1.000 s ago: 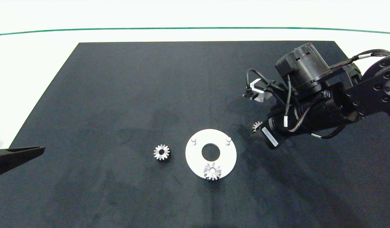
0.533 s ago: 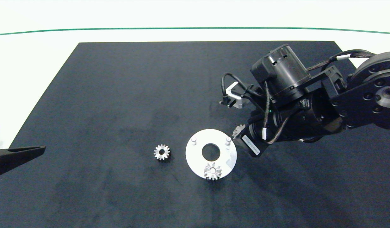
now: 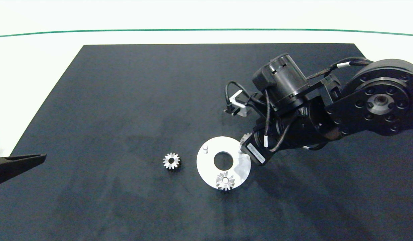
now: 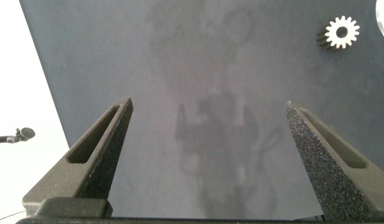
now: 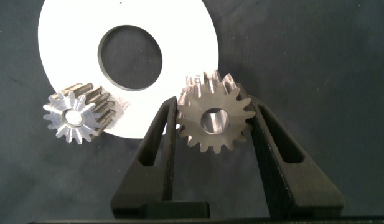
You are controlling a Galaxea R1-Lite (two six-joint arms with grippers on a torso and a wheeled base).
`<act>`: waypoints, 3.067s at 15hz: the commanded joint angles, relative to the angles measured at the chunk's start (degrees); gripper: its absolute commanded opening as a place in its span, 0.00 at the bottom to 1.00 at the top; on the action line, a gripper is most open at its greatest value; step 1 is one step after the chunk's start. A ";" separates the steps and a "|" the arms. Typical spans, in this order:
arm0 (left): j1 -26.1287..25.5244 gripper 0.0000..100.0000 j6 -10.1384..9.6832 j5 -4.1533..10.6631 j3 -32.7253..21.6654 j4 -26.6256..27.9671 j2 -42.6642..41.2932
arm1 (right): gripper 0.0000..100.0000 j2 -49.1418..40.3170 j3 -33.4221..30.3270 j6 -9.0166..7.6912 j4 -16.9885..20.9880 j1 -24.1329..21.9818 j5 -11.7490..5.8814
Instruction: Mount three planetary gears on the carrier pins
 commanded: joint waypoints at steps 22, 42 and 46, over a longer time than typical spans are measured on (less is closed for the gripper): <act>0.05 1.00 0.02 0.00 0.00 0.11 -0.20 | 0.04 3.51 -2.25 -0.01 -0.17 -0.13 1.39; -0.30 1.00 0.10 0.18 0.52 0.03 0.33 | 1.00 -30.50 22.09 0.34 1.94 -8.57 1.48; -0.83 1.00 1.51 0.35 4.39 -3.40 2.70 | 1.00 -51.59 47.84 1.92 -4.83 -17.18 2.18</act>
